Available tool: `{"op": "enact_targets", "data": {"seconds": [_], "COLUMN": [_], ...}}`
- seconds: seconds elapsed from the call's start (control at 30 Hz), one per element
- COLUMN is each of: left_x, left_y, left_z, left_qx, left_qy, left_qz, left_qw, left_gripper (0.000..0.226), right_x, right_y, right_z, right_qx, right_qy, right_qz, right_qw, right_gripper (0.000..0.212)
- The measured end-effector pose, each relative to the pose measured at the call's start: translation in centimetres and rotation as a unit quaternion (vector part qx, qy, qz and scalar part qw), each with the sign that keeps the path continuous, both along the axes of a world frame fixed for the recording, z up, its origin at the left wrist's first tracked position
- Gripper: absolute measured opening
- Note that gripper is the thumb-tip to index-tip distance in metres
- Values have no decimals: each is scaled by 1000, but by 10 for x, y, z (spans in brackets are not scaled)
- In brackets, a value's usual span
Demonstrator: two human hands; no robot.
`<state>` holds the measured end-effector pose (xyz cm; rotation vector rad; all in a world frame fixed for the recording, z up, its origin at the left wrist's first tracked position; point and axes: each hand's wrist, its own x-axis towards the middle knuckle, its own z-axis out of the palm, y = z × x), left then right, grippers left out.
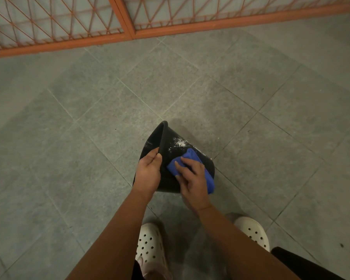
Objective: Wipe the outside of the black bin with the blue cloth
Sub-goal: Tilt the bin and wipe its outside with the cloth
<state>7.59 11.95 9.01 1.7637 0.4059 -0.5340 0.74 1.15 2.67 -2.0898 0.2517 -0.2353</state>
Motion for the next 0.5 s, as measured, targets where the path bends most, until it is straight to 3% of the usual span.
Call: {"op": "enact_targets", "data": {"seconds": [0.13,0.3,0.5], "left_x": [2,0,-1], "left_y": [2,-2,-1], "left_z": [1,4,7], "left_qx": [-46,-42,-71], "left_qy": [14,3,3], "left_qz": [11,5,-2], "left_qw": [999,999,997], "left_gripper": [29,31,32], "right_x": [15,24,11], "right_y": [7,5,5], "right_z": [6,7,9], "right_qx": [16,28,-35], "right_qy": [-15,72,1], "right_qz": [17,-58,4], "right_qw": [1000,995,999], "right_gripper": [37,37,43]}}
